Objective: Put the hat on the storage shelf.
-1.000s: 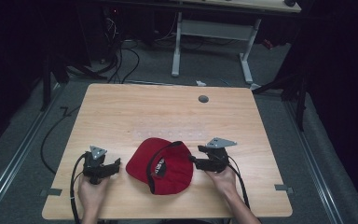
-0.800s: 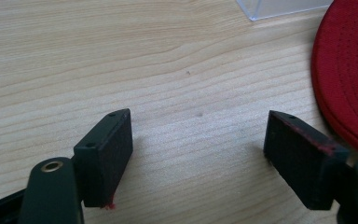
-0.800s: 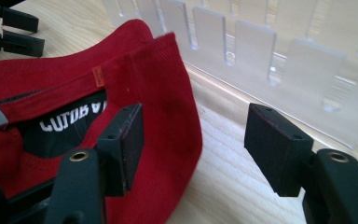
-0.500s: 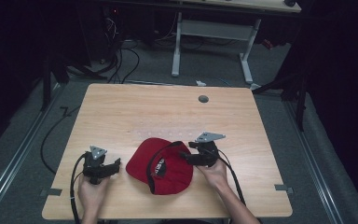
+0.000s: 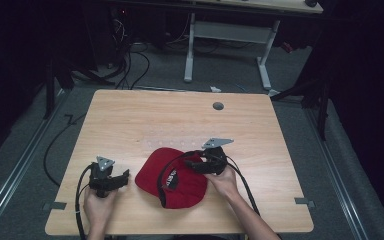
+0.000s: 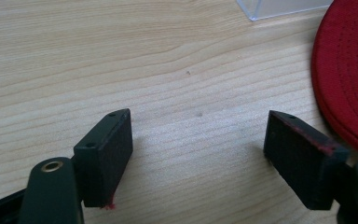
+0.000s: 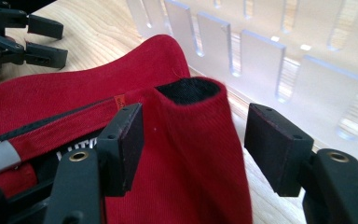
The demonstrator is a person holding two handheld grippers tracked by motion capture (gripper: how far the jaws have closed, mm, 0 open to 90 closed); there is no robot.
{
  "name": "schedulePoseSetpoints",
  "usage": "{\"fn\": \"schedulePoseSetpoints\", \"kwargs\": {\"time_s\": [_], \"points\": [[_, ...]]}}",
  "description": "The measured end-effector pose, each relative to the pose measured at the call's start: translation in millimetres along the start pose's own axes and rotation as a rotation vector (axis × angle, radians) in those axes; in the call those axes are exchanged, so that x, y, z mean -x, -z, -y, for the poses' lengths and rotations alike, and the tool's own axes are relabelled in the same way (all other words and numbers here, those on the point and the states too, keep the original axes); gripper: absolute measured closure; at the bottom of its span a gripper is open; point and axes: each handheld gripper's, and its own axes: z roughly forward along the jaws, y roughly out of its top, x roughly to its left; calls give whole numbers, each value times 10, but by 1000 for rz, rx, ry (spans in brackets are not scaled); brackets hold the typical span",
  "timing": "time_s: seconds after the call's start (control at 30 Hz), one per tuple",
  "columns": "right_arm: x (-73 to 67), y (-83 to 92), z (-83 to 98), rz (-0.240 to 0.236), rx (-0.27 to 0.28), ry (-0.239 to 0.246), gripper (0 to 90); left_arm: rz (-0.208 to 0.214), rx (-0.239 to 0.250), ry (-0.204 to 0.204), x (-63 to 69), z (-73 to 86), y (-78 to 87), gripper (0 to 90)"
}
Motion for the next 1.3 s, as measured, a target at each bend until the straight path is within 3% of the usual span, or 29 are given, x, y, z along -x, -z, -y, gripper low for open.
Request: {"fn": "schedulePoseSetpoints", "kwargs": {"time_s": [0.43,0.6,0.73,0.83,0.9,1.07,1.3], "points": [[-39,-202,-84,-46,-29,13,430,0,0,0,0,0,0,241],[-41,-244,-90,-45,-36,25,523,0,0,1,0,0,0,241],[-40,-239,-87,-51,-42,34,630,0,0,1,0,-1,0,241],[-35,-209,-88,-84,-35,47,714,0,0,1,0,0,0,241],[-39,-202,-88,-88,-33,51,727,0,0,2,0,0,0,241],[-81,-117,-103,-151,-26,86,793,0,0,1,0,0,0,241],[-188,-1,-135,-166,-16,126,809,0,0,1,0,0,0,241]]}}
